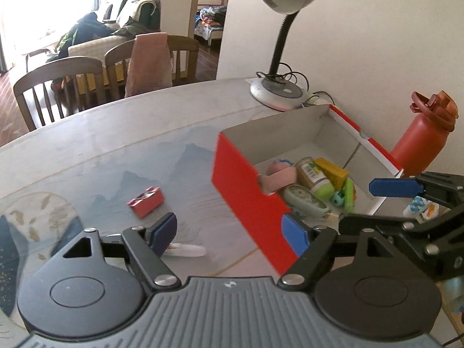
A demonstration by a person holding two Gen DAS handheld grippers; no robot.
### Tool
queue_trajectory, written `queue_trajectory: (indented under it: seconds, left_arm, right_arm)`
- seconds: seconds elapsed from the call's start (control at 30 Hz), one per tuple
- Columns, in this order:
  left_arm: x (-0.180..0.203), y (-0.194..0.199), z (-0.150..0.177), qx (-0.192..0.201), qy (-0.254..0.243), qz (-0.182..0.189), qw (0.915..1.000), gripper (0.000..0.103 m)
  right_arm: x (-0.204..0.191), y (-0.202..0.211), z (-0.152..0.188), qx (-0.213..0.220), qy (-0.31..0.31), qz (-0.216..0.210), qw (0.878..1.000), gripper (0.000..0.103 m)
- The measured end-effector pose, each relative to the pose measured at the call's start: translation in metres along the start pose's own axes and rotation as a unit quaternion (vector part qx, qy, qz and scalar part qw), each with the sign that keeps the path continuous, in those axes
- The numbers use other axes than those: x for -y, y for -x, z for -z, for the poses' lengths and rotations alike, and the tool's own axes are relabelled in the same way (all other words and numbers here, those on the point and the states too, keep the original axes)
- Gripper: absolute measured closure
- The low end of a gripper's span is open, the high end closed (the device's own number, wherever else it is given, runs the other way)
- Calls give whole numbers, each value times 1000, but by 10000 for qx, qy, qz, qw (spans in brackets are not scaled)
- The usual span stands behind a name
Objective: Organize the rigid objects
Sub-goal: 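Move both grippers back over the table toward the binder clip and glue pen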
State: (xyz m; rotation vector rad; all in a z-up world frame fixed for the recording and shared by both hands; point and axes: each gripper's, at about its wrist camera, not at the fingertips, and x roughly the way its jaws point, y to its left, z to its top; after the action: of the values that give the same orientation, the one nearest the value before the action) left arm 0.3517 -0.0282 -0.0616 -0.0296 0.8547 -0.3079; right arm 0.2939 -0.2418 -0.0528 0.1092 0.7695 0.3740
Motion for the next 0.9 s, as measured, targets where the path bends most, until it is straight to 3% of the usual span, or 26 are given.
queue_trajectory:
  seconds: [0.57, 0.7, 0.9]
  left_arm:
    - [-82, -13, -2, -76, 343, -83, 9993, 18]
    - [-92, -29, -6, -83, 494, -177, 9986, 0]
    - [-100, -60, -10, -263, 730, -299, 9965, 0]
  right_arm:
    - [-74, -65, 13, -353, 870, -49, 9956, 6]
    - [-88, -90, 18, -454, 1132, -14, 9925, 7]
    - [-92, -129, 23, -650, 1078, 31, 9920, 14]
